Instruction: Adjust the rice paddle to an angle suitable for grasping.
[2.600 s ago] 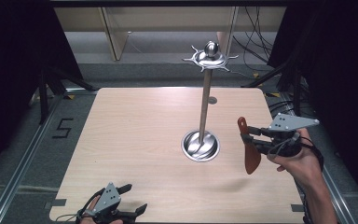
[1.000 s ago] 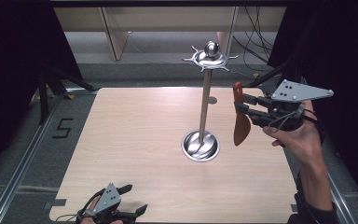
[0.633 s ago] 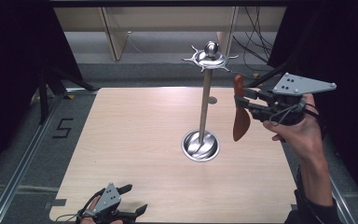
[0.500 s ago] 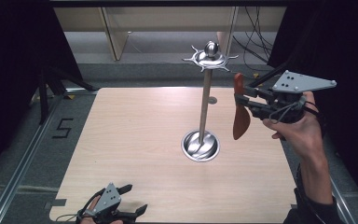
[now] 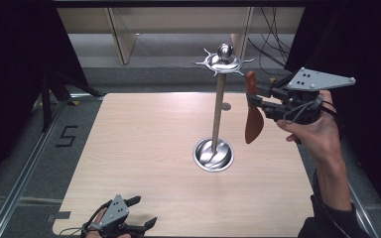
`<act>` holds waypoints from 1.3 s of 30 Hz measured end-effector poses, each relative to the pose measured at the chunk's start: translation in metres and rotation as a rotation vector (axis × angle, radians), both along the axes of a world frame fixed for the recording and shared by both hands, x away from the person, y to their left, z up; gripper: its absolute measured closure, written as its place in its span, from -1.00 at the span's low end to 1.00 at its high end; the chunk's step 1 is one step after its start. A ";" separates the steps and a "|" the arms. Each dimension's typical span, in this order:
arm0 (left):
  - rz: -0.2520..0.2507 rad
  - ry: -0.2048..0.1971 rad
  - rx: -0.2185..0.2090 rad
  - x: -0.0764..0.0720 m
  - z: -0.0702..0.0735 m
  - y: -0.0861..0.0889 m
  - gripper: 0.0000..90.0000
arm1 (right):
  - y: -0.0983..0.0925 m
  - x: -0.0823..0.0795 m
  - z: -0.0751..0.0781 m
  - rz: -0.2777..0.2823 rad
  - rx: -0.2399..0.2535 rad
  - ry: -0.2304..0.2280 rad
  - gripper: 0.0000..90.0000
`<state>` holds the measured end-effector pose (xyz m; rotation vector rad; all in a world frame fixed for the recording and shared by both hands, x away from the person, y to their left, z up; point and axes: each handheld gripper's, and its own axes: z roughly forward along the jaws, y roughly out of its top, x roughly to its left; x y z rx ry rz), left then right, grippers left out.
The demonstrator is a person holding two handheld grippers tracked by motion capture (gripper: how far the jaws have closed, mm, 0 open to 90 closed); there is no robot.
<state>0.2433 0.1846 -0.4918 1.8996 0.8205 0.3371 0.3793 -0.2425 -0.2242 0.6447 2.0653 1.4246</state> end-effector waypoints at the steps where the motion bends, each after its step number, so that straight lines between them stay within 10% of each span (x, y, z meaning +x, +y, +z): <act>1: -0.002 0.001 0.001 0.000 0.000 0.000 -0.67 | 0.001 0.001 0.000 -0.001 0.001 0.001 0.49; 39: -0.011 -0.003 0.013 0.000 0.001 0.001 -0.67 | 0.015 0.021 -0.004 0.012 0.031 0.070 0.48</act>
